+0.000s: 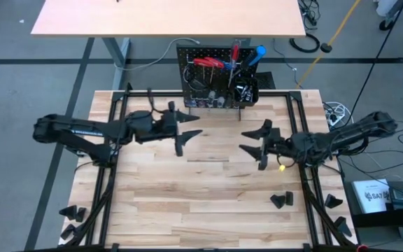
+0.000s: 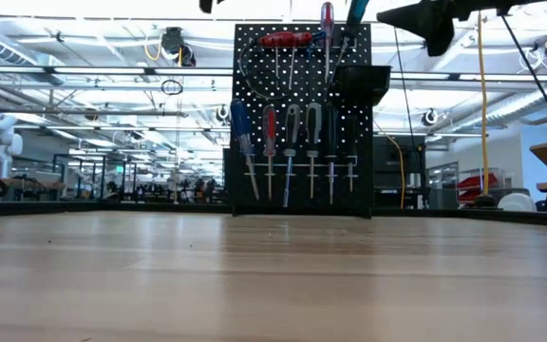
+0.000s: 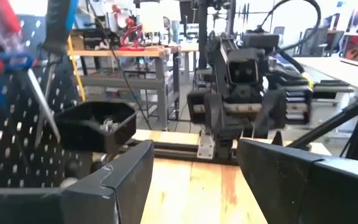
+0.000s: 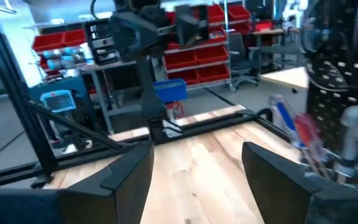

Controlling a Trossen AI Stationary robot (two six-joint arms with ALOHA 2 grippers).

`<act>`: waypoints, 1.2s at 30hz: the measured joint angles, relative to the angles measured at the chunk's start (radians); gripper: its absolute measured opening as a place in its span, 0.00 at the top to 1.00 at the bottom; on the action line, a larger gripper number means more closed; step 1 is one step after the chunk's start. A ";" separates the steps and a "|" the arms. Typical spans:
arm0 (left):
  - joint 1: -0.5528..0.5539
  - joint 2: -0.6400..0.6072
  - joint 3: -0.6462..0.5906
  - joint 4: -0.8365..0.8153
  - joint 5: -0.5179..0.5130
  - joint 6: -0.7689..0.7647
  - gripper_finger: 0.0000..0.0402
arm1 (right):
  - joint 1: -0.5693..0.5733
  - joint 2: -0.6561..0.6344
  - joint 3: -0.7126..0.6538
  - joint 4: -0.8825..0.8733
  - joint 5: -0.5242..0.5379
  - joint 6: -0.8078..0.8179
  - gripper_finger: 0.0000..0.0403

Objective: Hang tools onto peg board
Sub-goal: Return to Home Position

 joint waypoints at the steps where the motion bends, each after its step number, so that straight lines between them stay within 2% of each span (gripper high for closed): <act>1: 0.000 -0.017 -0.031 0.016 0.000 -0.009 0.40 | -0.005 -0.018 0.000 -0.027 0.000 0.005 0.41; 9: 0.000 -0.162 -0.211 0.049 -0.044 -0.063 0.40 | -0.011 -0.187 0.000 -0.298 0.000 0.076 0.41; 15: -0.013 -0.264 -0.372 0.106 -0.102 -0.069 0.40 | -0.001 -0.222 -0.001 -0.442 0.012 0.106 0.41; 22: -0.013 -0.373 -0.526 0.160 -0.121 -0.115 0.40 | 0.031 -0.227 -0.049 -0.445 0.037 0.110 0.41; 25: -0.014 -0.425 -0.571 0.164 -0.121 -0.114 0.40 | 0.034 -0.254 -0.117 -0.396 -0.002 0.118 0.41; 30: -0.013 -0.510 -0.623 0.177 -0.121 -0.115 0.40 | 0.003 -0.354 -0.227 -0.248 -0.145 0.090 0.41; 36: -0.010 -0.573 -0.670 0.178 -0.121 -0.114 0.40 | -0.053 -0.501 -0.275 -0.313 -0.135 0.078 0.41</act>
